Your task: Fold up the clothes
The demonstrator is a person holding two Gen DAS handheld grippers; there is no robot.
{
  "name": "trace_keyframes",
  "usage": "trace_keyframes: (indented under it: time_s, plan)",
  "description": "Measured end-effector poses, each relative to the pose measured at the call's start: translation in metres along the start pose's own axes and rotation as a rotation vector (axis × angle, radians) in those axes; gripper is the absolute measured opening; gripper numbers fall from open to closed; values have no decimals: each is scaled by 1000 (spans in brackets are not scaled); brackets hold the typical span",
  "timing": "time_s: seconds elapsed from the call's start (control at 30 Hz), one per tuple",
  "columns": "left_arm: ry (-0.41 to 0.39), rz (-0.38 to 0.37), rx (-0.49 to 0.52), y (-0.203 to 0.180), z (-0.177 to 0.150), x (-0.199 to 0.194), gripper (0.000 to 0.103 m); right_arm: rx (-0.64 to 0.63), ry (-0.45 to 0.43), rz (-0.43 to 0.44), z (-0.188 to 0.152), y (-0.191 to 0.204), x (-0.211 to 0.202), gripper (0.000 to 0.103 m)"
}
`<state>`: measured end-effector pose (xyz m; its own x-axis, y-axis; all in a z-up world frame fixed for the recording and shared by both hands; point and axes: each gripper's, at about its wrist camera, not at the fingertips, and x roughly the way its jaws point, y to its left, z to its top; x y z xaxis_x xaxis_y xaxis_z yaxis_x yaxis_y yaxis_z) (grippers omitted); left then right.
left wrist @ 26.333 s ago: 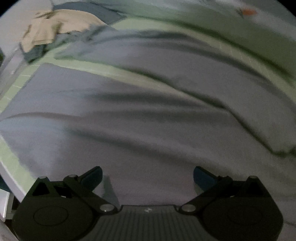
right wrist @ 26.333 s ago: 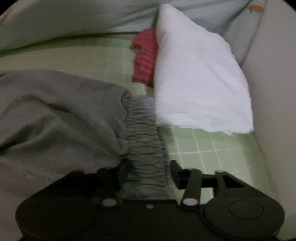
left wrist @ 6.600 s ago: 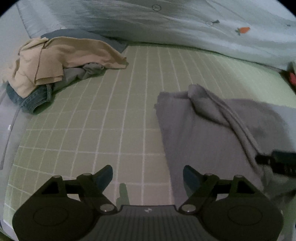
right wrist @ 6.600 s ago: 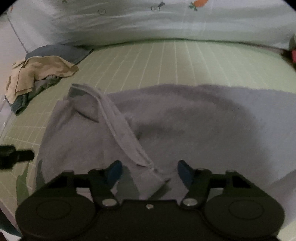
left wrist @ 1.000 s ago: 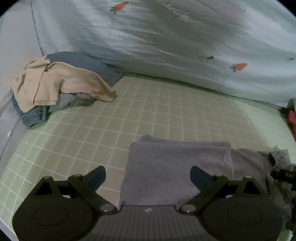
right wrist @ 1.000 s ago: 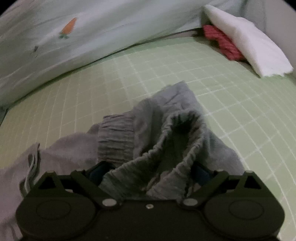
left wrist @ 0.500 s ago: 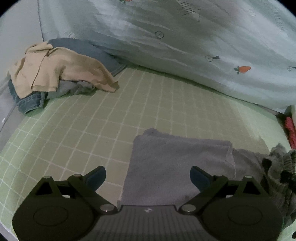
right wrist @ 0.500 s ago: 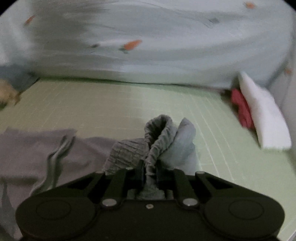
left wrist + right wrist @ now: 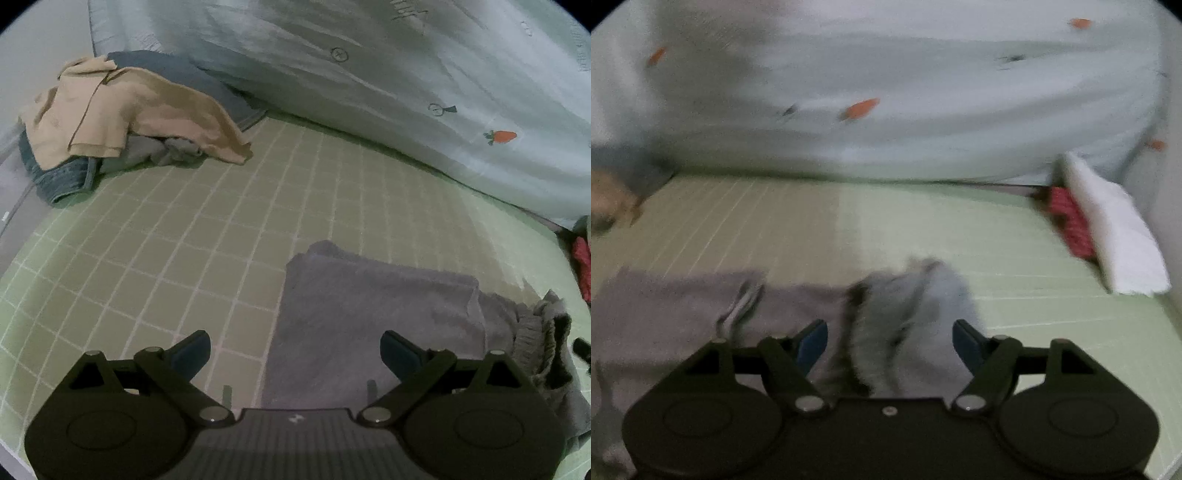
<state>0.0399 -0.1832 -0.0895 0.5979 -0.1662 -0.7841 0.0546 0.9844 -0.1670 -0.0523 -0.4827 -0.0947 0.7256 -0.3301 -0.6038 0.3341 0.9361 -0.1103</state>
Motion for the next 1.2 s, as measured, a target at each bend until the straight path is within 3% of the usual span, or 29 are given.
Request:
trace_keyframes:
  time_s: [0.1,0.27,0.37,0.4,0.47,0.5,0.6,0.77,0.8,0.83,0.9,0.97,1.0,1.03,1.1,1.2]
  plan:
    - [2,-7,16,-10,-2,1,98,45,37,-24,1,-19,10,77]
    - [12,-10,38,-29,-6,2,98,-6,165,-9,-14,-26,46,71]
    - [13,-9,45,-40,-9,0,98,5,186,27,-18,-36,51,70]
    - [14,-6,47,-44,-10,0,98,11,190,41,-19,-40,52,65]
    - [18,0,50,-52,-12,0,98,23,199,68,-21,-47,53,19]
    - [19,3,52,-55,-14,0,98,29,203,81,-22,-51,54,6]
    - [25,11,49,-63,-18,0,98,63,208,100,-23,-67,55,5]
    - [39,23,44,-72,-24,-1,98,227,223,-74,-24,-140,59,5]
    - [42,24,45,-72,-25,-1,98,268,239,-104,-25,-154,61,10]
    - [44,25,47,-72,-25,-1,98,306,259,-122,-25,-165,64,26]
    - [50,28,49,-71,-26,-1,98,338,256,-164,-22,-175,61,48]
    - [55,32,48,-69,-27,0,98,306,209,-189,-17,-165,50,53]
    - [55,32,46,-68,-27,0,98,284,186,-190,-14,-157,46,62]
    - [55,32,44,-66,-26,0,98,267,165,-172,-12,-146,42,73]
    - [52,27,46,-65,-25,0,98,243,124,-113,-10,-121,35,84]
    - [46,23,56,-62,-23,-1,98,165,121,-11,-11,-77,39,90]
